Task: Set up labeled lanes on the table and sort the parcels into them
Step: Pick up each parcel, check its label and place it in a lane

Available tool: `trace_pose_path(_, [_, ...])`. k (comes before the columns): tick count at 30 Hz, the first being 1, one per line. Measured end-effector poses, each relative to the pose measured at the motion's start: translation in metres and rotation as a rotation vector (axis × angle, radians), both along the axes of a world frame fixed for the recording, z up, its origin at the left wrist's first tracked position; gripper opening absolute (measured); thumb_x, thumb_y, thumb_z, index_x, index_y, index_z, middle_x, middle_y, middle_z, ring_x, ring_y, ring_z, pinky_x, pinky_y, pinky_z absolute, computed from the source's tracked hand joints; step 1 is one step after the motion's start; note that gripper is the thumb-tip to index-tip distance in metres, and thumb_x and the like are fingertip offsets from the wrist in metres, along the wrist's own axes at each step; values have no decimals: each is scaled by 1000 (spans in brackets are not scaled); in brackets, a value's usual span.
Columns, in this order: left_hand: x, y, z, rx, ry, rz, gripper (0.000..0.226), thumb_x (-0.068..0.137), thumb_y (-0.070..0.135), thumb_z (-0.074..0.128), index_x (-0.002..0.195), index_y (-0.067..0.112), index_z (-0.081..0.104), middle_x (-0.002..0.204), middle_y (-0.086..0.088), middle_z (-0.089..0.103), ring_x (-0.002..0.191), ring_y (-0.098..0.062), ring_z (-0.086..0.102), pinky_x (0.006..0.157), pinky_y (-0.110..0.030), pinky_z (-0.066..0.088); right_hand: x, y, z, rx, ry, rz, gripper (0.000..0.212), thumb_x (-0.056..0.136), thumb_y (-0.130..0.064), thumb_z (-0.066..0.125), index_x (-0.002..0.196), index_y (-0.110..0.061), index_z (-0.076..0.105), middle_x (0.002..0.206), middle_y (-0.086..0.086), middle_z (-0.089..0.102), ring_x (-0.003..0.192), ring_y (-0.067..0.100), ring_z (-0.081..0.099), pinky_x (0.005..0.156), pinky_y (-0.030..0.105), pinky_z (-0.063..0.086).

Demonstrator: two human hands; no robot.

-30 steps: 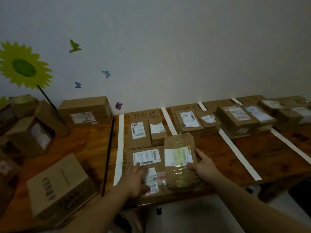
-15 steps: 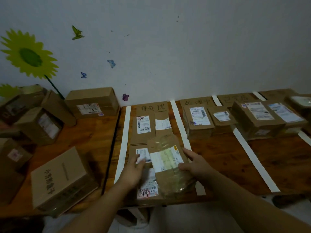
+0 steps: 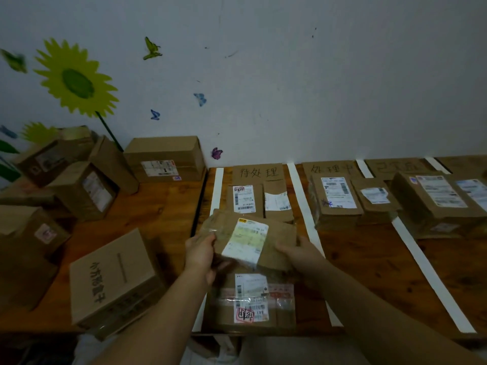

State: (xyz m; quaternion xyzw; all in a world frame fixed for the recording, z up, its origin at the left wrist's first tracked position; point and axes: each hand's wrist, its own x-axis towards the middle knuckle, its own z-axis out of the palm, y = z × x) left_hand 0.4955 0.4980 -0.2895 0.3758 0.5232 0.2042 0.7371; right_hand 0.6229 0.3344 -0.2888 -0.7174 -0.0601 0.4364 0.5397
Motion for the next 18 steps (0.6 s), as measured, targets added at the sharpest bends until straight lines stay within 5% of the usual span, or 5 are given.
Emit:
trace_pose_path(3, [-2,10,-7,131,103,-103,40,90,18,60,123,23,39,113,-13,58,96,-32,62,70,-45,58,5,7,-10,-63,-73,-21,26,89,-28,64,111,-27,49,112,-1,56,110,27,55,96,51,49])
trace_pose_path(7, [1,13,-18,280,233,-350,58,90,12,60,139,28,33,120,-8,56,106,-30,59,91,-48,52,20,14,-32,-233,-223,-75,67,82,-40,68,140,-25,37,138,10,45,122,34,49,94,53,49])
trace_pose_path(13, [12,15,-36,270,309,-483,50,94,13,56,140,15,36,126,-11,55,90,-20,58,65,-27,52,28,21,-53,-292,-243,-74,47,87,-25,60,131,-22,44,121,3,56,105,23,57,91,44,52])
trace_pose_path(18, [17,20,-44,369,422,-595,53,92,16,58,140,15,35,130,-9,54,102,-22,57,79,-29,52,31,18,-56,-399,-346,37,59,91,-25,58,142,-16,30,137,10,43,123,27,45,98,37,41])
